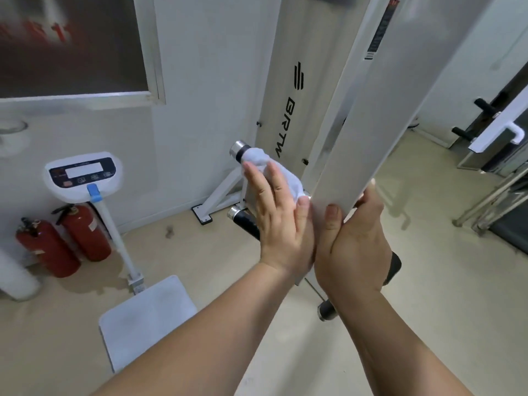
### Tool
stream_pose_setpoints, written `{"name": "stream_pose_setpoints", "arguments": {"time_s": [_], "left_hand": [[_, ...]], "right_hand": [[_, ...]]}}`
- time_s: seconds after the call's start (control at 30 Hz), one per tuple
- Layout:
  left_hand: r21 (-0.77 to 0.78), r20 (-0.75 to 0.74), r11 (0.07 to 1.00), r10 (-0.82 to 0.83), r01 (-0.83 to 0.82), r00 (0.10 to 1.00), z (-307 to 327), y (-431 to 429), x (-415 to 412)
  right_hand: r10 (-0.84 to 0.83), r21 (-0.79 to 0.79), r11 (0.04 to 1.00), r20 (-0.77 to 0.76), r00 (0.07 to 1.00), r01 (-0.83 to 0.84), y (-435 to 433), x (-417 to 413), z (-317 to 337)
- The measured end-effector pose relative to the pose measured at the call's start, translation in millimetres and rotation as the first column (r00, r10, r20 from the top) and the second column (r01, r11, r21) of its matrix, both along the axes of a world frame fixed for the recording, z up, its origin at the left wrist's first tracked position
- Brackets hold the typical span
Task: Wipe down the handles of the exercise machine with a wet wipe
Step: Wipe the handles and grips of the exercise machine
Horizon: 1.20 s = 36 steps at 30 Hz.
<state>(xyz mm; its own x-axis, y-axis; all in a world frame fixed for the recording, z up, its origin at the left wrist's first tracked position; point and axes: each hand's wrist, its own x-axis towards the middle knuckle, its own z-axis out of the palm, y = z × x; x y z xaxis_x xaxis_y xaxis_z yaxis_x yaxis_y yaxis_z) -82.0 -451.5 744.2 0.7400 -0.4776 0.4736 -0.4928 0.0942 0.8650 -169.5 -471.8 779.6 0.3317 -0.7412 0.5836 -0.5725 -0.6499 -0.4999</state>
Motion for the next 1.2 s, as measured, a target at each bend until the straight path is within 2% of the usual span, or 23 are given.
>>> {"name": "stream_pose_setpoints", "arguments": {"time_s": [0.07, 0.1, 0.17, 0.3, 0.4, 0.53, 0.63, 0.7, 0.77, 0.93, 1.0, 1.1, 1.2], "left_hand": [[-0.026, -0.131, 0.99, -0.138, 0.136, 0.982, -11.4, 9.7, -20.6], [-0.019, -0.133, 0.988, -0.154, 0.152, 0.979, -14.3, 12.4, -24.2], [0.011, -0.074, 0.993, -0.117, 0.118, 0.99, -15.5, 10.4, -21.7], [0.09, -0.154, 0.996, 0.04, -0.026, 0.987, -2.1, -9.5, -1.5], [0.157, -0.092, 0.98, 0.139, -0.124, 0.986, 13.4, -18.1, 13.4], [0.128, -0.107, 0.984, 0.142, -0.128, 0.984, 29.1, -15.7, 18.0], [0.178, 0.046, 0.98, 0.084, -0.09, 0.995, 16.9, -5.7, 1.1], [0.2, 0.09, 0.979, 0.021, -0.039, 0.996, 8.2, -0.4, -7.0], [0.185, 0.109, 0.981, 0.032, -0.051, 0.994, 8.0, -1.6, 2.3], [0.127, -0.028, 0.978, 0.171, -0.166, 0.985, 33.3, -13.9, 44.9], [0.148, 0.001, 0.979, 0.145, -0.143, 0.989, 33.3, -13.6, 40.7], [0.22, 0.14, 0.973, 0.033, -0.064, 0.99, 14.6, -3.6, 11.6], [0.29, 0.291, 0.95, 0.024, -0.112, 0.956, -2.6, 2.5, 11.8]], "right_hand": [[0.015, 0.0, 1.0, 0.007, 1.0, -0.015, 0.6, -3.1, 1.2], [0.023, 0.001, 1.0, 0.008, 1.0, -0.023, 0.9, -4.8, 1.3], [0.036, 0.009, 0.999, 0.008, 0.999, -0.036, 1.4, -7.0, 0.8], [0.058, 0.003, 0.998, -0.014, 0.998, -0.058, -0.9, -5.5, -0.3], [0.078, 0.014, 0.997, -0.023, 0.997, -0.077, -5.3, -1.5, 0.9], [0.057, -0.008, 0.998, -0.013, 0.998, -0.057, -8.5, -0.9, 1.1], [0.044, -0.002, 0.999, -0.001, 0.999, -0.044, -8.5, -3.7, 0.9], [0.052, 0.015, 0.999, 0.007, 0.999, -0.052, -9.7, -4.7, 1.6], [0.058, 0.015, 0.998, 0.006, 0.998, -0.058, -10.6, -3.4, 2.2], [0.037, 0.012, 0.999, -0.004, 0.999, -0.037, -12.8, 3.9, 0.0], [0.025, 0.004, 1.0, -0.001, 1.0, -0.025, -16.8, 4.3, -0.6], [0.015, -0.001, 1.0, -0.002, 1.0, -0.015, -21.4, 1.5, -0.3], [0.032, -0.012, 0.999, 0.008, 0.999, -0.032, -19.0, 1.1, -0.3]]}}
